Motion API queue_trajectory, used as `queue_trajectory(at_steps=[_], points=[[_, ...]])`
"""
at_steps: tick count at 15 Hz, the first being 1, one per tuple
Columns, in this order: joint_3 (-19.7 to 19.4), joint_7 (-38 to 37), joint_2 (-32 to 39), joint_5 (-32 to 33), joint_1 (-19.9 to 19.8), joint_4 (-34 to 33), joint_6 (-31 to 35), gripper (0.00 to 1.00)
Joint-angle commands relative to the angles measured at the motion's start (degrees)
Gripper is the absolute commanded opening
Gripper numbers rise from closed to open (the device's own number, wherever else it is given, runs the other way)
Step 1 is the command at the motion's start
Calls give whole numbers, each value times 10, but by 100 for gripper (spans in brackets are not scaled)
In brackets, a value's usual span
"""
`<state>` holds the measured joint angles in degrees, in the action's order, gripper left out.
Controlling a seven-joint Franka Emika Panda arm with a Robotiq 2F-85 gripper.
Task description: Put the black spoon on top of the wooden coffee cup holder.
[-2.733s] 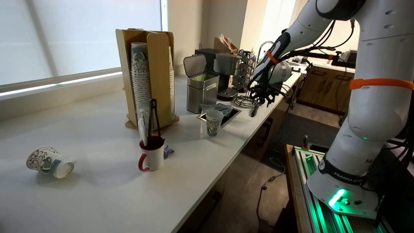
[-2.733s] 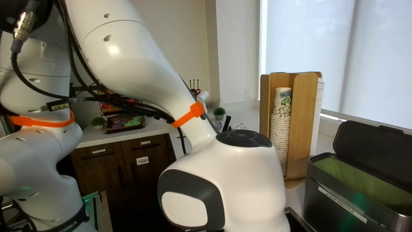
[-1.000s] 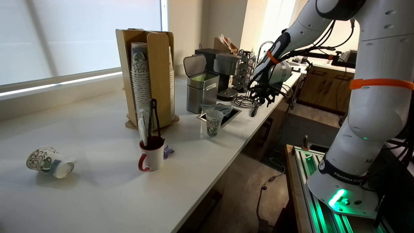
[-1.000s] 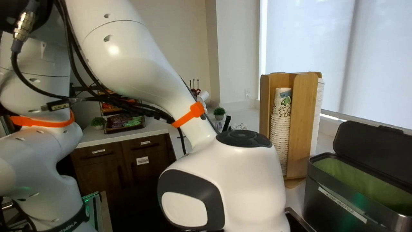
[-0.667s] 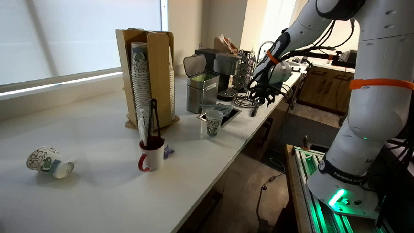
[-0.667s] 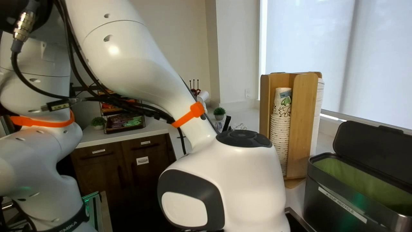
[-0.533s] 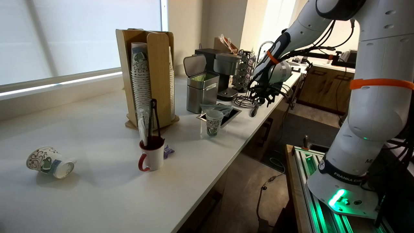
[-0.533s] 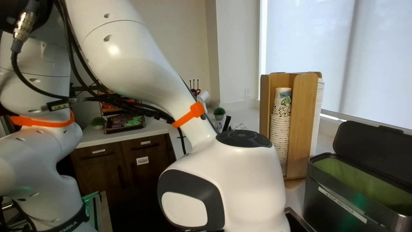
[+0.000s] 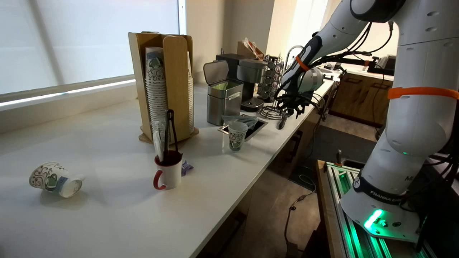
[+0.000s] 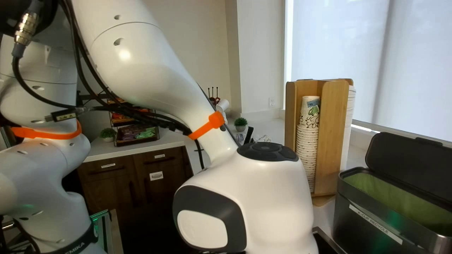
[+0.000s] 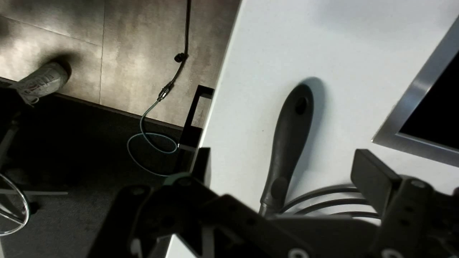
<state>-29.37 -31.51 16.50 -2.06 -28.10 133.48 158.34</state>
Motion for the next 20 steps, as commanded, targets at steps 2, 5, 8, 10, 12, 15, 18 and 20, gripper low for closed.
queue_trajectory(at_steps=[2,5,8,10,12,15,18,20], points=[[-16,12,4,-16,17,-1,0,100],[7,6,29,-86,3,-17,25,100],[40,34,52,-166,-20,-37,28,100],[52,51,70,-197,-27,-48,30,100],[57,71,91,-210,-36,-64,29,100],[49,97,117,-197,-44,-83,38,100],[47,102,143,-194,-55,-100,51,100],[47,100,159,-195,-61,-110,64,78]])
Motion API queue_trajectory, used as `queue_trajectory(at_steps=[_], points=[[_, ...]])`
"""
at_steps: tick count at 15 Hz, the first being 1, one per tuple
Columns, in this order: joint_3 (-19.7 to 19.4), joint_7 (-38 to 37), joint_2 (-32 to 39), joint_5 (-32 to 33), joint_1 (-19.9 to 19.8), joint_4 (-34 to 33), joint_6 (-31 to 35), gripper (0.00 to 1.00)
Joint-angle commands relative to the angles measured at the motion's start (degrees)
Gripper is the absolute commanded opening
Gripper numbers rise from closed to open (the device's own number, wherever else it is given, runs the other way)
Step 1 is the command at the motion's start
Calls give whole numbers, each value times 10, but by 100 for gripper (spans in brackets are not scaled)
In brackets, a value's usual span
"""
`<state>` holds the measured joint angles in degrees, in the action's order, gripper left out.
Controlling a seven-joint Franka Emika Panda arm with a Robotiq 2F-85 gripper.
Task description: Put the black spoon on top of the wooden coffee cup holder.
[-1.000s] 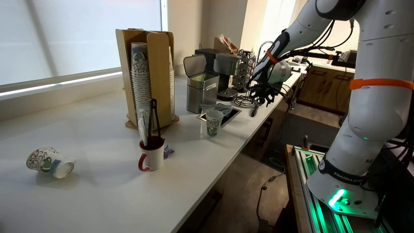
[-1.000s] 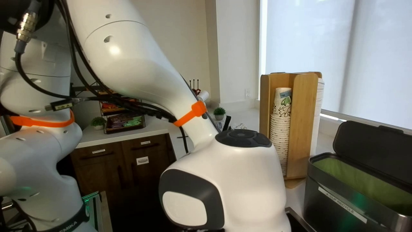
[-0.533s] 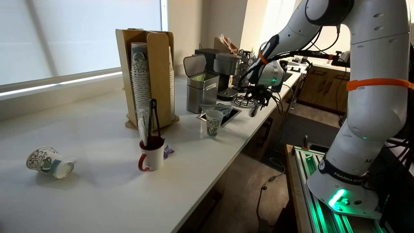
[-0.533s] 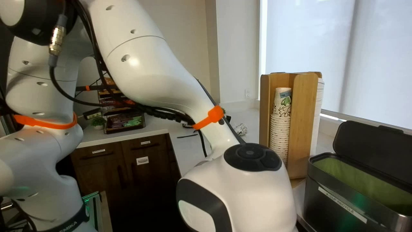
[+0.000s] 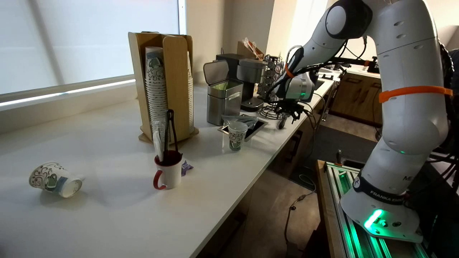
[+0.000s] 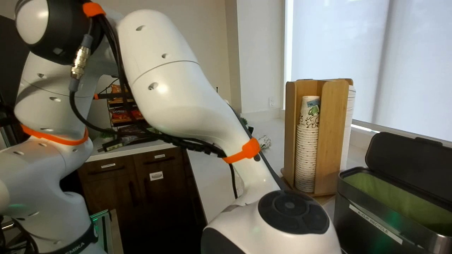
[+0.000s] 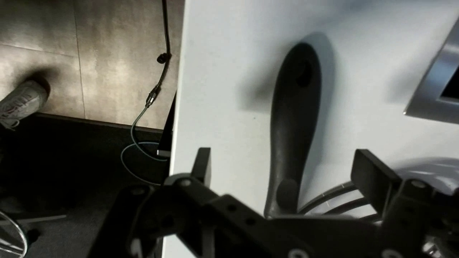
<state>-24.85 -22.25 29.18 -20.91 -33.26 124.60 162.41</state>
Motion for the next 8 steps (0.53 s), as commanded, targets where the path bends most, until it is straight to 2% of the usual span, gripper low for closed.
queue_trajectory(at_steps=[1,6,8], points=[[5,7,36,-9,-15,-24,26,74],[11,4,47,-12,-24,-43,32,35],[-5,-6,35,-3,-13,-38,25,19]])
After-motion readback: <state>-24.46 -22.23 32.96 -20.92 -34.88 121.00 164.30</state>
